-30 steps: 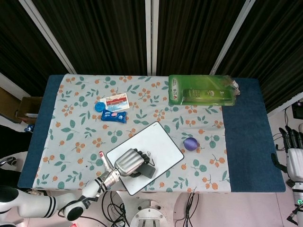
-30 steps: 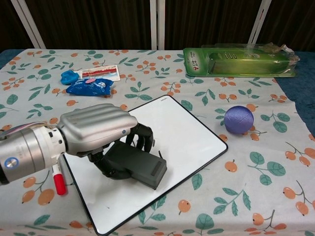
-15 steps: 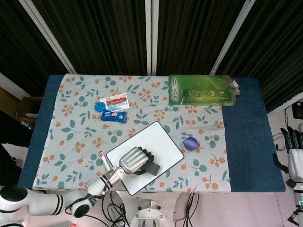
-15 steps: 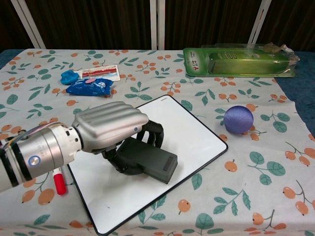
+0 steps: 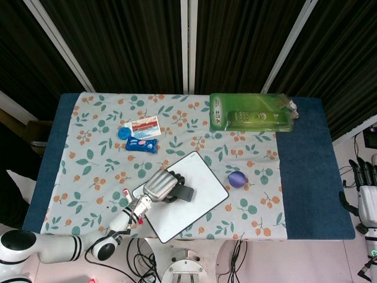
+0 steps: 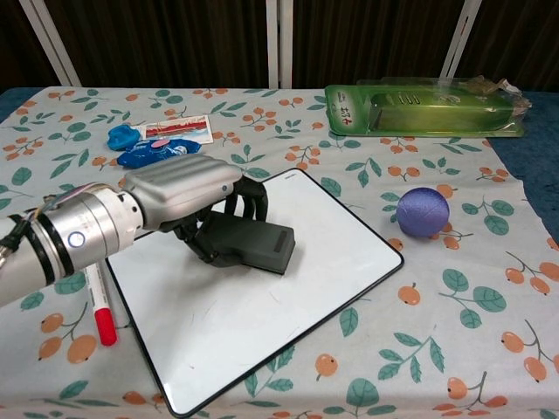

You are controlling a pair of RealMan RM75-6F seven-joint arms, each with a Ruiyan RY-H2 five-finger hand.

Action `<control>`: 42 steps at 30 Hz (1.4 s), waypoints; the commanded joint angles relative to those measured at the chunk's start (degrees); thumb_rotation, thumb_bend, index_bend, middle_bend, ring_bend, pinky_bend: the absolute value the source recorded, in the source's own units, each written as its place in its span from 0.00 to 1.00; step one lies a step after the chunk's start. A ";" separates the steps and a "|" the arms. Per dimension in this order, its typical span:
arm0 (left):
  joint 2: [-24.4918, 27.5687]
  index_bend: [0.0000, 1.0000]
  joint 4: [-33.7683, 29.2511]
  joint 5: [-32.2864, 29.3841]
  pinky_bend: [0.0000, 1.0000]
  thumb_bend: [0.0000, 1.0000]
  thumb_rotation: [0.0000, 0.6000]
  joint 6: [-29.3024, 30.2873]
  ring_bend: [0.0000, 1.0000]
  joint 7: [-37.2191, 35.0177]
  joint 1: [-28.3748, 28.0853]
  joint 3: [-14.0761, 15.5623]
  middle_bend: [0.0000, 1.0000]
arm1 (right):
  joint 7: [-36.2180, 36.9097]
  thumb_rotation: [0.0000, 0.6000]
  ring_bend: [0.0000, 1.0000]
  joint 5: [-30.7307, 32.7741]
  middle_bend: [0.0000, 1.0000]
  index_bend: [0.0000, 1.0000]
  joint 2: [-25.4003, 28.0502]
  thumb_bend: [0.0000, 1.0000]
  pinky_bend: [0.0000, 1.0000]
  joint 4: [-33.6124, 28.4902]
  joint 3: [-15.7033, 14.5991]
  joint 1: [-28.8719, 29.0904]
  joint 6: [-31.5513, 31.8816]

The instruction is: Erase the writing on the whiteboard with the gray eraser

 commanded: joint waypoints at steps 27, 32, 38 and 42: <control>-1.63 0.63 2.31 -2.41 0.58 0.32 1.00 1.07 0.53 -1.73 -1.11 -1.00 0.65 | -1.82 1.00 0.00 -0.76 0.00 0.00 -0.38 0.27 0.00 -1.03 -0.56 0.32 -0.39; -2.38 0.64 1.88 -1.83 0.58 0.32 1.00 1.07 0.53 -1.01 -1.43 -0.32 0.65 | -1.51 1.00 0.00 -0.60 0.00 0.00 0.03 0.27 0.00 -1.07 -0.47 0.09 -0.11; -0.51 0.64 -2.37 -0.25 0.59 0.32 1.00 1.33 0.54 0.46 -0.81 2.24 0.66 | -1.04 1.00 0.00 -0.79 0.00 0.00 0.10 0.27 0.00 -0.98 -0.53 -0.01 0.05; 1.30 0.65 -6.66 1.58 0.59 0.32 1.00 2.44 0.54 1.67 0.04 4.28 0.66 | -1.04 1.00 0.00 -0.93 0.00 0.00 0.02 0.27 0.00 -0.99 -0.58 0.04 0.02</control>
